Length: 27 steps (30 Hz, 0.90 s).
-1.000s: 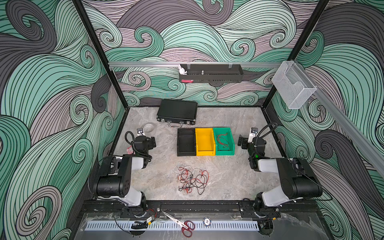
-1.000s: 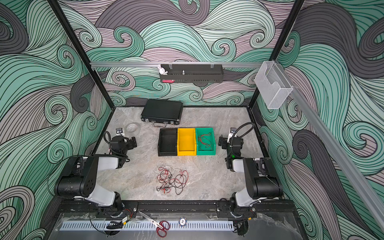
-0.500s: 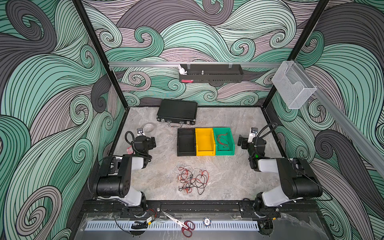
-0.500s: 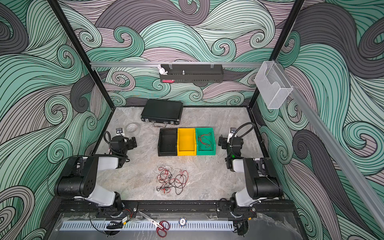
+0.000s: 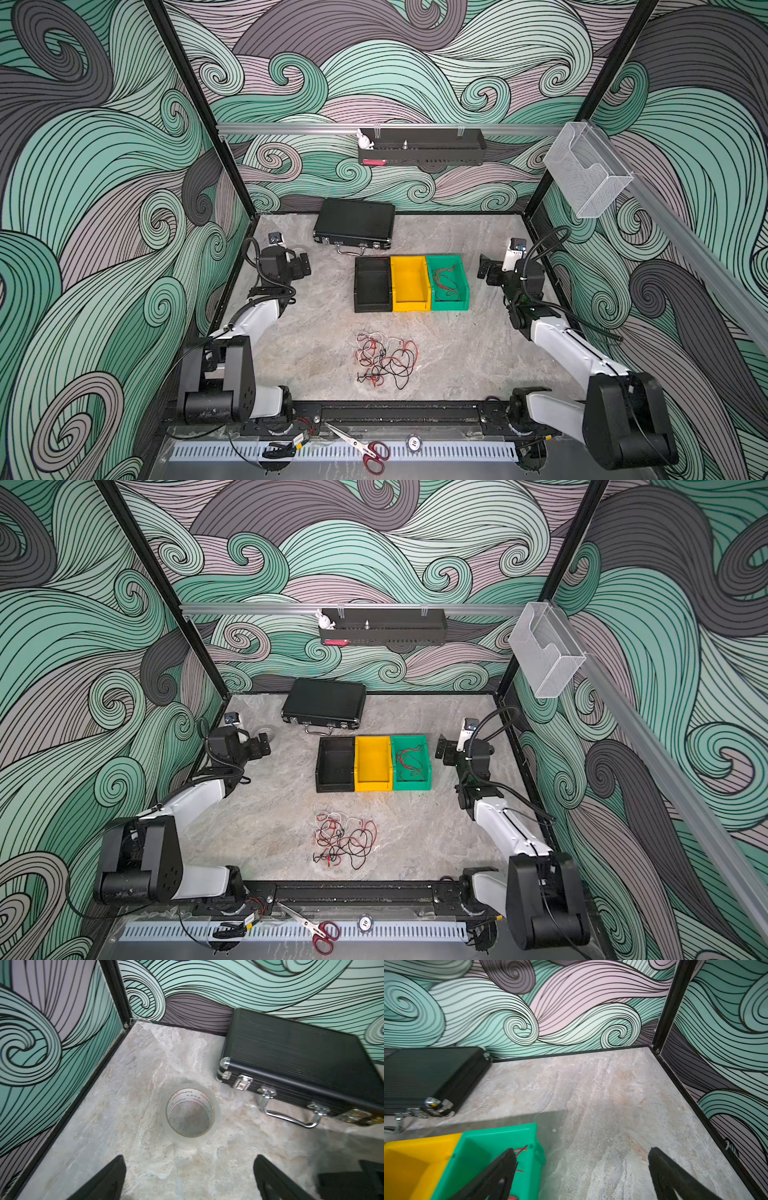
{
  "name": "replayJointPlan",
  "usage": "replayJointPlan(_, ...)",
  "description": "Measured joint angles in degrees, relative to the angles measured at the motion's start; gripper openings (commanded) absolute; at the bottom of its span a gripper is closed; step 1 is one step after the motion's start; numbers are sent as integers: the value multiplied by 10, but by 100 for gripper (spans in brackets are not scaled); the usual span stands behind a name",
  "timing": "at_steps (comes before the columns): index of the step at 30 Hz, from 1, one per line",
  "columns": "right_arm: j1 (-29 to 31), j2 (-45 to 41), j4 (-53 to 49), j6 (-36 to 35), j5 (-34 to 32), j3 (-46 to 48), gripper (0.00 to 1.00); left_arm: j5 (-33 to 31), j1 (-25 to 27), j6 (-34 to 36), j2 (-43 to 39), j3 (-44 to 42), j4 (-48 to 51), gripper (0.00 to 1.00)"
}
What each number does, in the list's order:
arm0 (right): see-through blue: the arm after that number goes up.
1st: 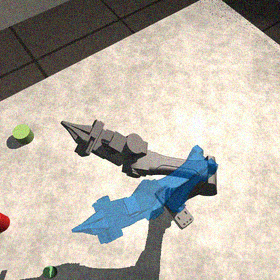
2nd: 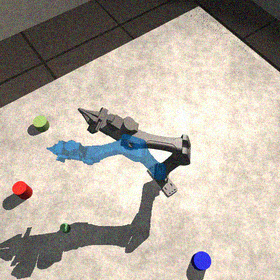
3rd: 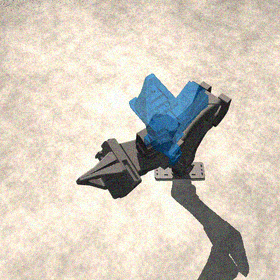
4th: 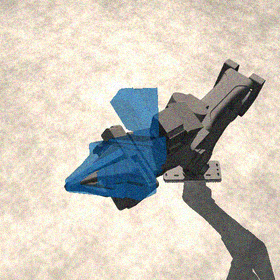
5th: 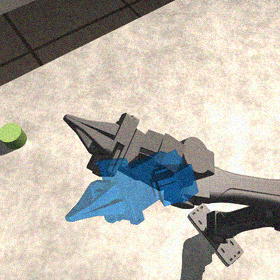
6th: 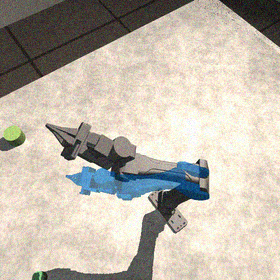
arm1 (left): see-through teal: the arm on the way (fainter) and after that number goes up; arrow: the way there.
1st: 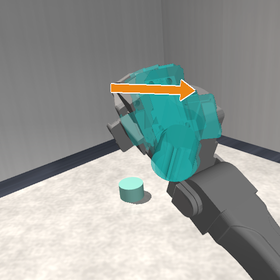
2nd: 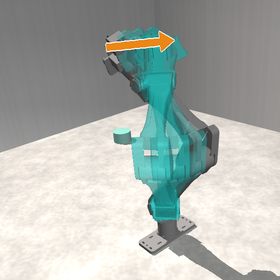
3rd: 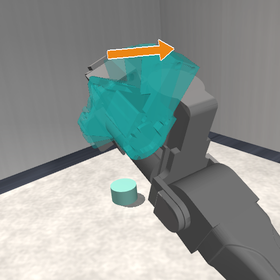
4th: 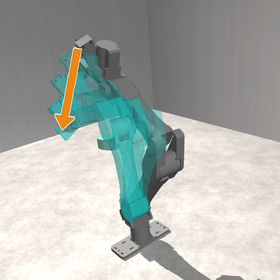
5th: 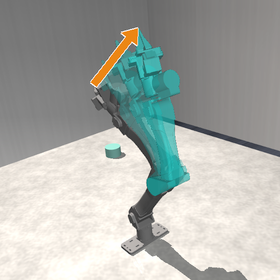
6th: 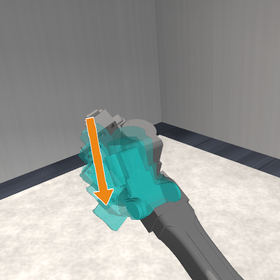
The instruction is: Untangle the cables
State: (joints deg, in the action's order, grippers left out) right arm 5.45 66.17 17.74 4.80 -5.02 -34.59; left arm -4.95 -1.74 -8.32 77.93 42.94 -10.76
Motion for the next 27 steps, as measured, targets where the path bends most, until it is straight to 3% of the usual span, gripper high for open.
replayJointPlan(9,22,-79,-148,10,45,-40,95,77,96,-17,-24,100,106,98)
replayJointPlan(18,43,-119,-202,64,93,-31,95,133,158,-79,-21,107,141,99)
replayJointPlan(27,113,-117,-257,130,141,-34,93,181,176,-139,15,138,172,98)
